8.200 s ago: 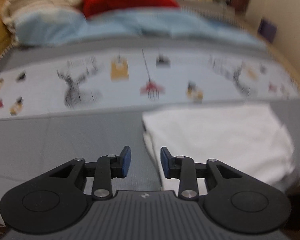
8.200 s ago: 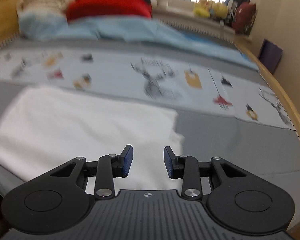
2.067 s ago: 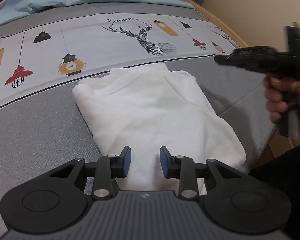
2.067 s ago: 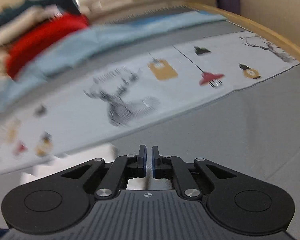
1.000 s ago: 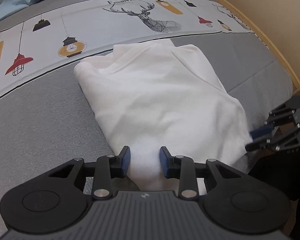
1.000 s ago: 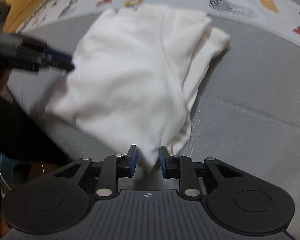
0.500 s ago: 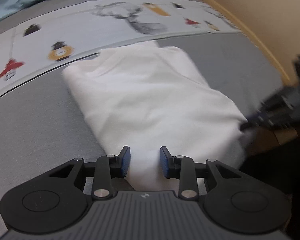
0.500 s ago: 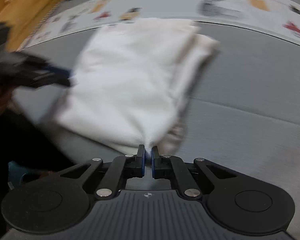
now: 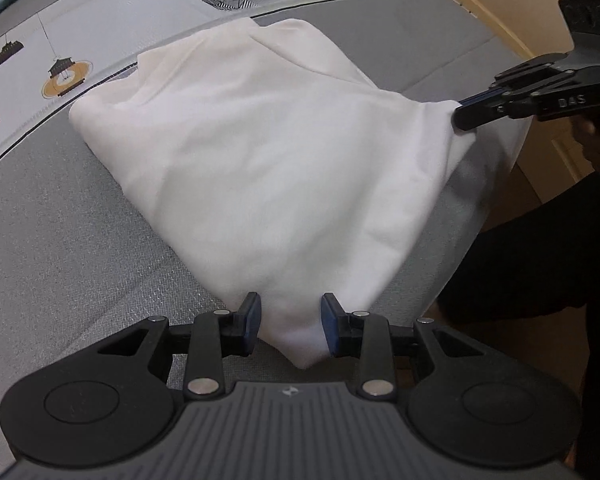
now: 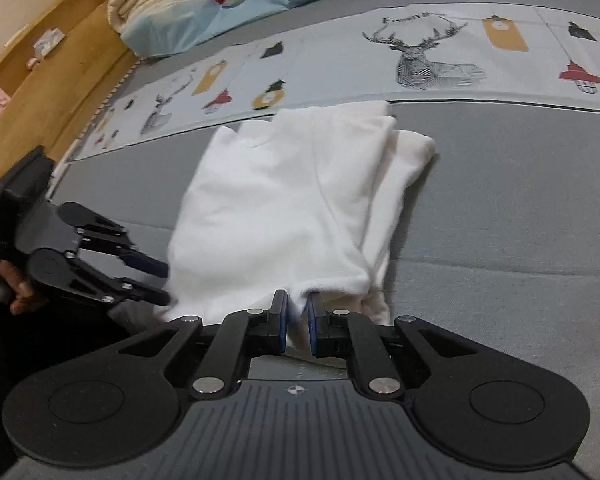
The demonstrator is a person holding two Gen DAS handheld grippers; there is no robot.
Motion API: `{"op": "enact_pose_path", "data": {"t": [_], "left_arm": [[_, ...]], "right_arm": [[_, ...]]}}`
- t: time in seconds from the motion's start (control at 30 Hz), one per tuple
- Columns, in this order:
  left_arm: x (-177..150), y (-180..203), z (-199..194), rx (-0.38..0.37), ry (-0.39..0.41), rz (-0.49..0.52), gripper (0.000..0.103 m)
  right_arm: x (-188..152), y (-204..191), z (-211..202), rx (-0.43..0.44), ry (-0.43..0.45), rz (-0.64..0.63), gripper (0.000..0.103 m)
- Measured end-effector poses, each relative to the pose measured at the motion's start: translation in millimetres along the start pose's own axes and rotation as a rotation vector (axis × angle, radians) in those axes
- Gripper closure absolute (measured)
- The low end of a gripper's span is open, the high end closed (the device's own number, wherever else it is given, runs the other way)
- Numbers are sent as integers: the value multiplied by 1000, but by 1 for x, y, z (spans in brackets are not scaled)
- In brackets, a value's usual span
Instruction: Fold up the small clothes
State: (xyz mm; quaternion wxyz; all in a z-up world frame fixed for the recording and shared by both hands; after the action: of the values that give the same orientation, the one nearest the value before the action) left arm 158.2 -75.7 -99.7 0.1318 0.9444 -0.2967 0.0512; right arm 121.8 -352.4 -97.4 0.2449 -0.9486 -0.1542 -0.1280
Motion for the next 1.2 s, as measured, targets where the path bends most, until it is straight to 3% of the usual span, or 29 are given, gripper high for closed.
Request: {"op": "enact_pose_path", "data": {"t": [0.07, 0.1, 0.17, 0.23, 0.37, 0.5, 0.57, 0.6, 0.63, 0.67, 0.7, 0.87, 0.93, 1.07, 1.13, 1.2], "left_arm": [[-1, -2, -1, 13, 2, 0, 67], [-1, -3, -2, 22, 7, -7, 67], [1, -11, -6, 27, 27, -37, 67], [4, -19, -13, 23, 68, -82, 67], [12, -24, -22, 9, 131, -154, 67], [20, -27, -14, 21, 106, -188, 67], [25, -29, -5, 37, 72, -203, 62], [28, -32, -3, 39, 63, -231, 55], [30, -37, -2, 34, 63, -270, 52], [30, -43, -3, 27, 71, -315, 47], [31, -49, -5, 26, 89, -368, 46], [35, -85, -11, -60, 155, -604, 45], [38, -94, -5, -116, 145, -661, 45], [47, -101, 3, -147, 125, -716, 41], [51, -104, 7, -159, 112, -737, 40], [54, -106, 14, -165, 100, -750, 37]], "right_arm": [[-1, 5, 3, -34, -29, 7, 89], [-3, 7, 8, -78, -61, 1, 82], [-9, 12, 18, -161, -123, 3, 81], [-9, 14, 17, -176, -114, 9, 82], [-2, 11, 0, -96, 2, 28, 82], [7, 4, 4, -39, 53, 35, 81], [11, 4, 20, -80, 2, 36, 81], [12, 6, 29, -117, -42, 43, 81], [12, 12, 42, -197, -103, 64, 81], [13, 17, 47, -249, -125, 95, 76], [17, 21, 48, -257, -114, 130, 59], [39, 26, 39, -195, 28, 224, 61], [45, 31, 40, -169, 54, 276, 61], [58, 45, 27, -105, 150, 385, 59], [60, 45, 30, -65, 157, 396, 59], [63, 43, 47, -17, 88, 382, 53]]}}
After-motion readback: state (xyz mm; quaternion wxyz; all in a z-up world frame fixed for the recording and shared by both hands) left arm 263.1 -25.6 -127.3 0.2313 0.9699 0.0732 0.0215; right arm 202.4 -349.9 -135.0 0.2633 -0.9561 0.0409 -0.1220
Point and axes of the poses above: each gripper's, at about its wrist camera, not at the fingertips, and z roughly the way its jaws point, y to its right, x to its top, the point moved 1 cm from there along z, roughly the way its jaws point, and after that the axes turned 9 degrees about -y, right-handed, at the moved point
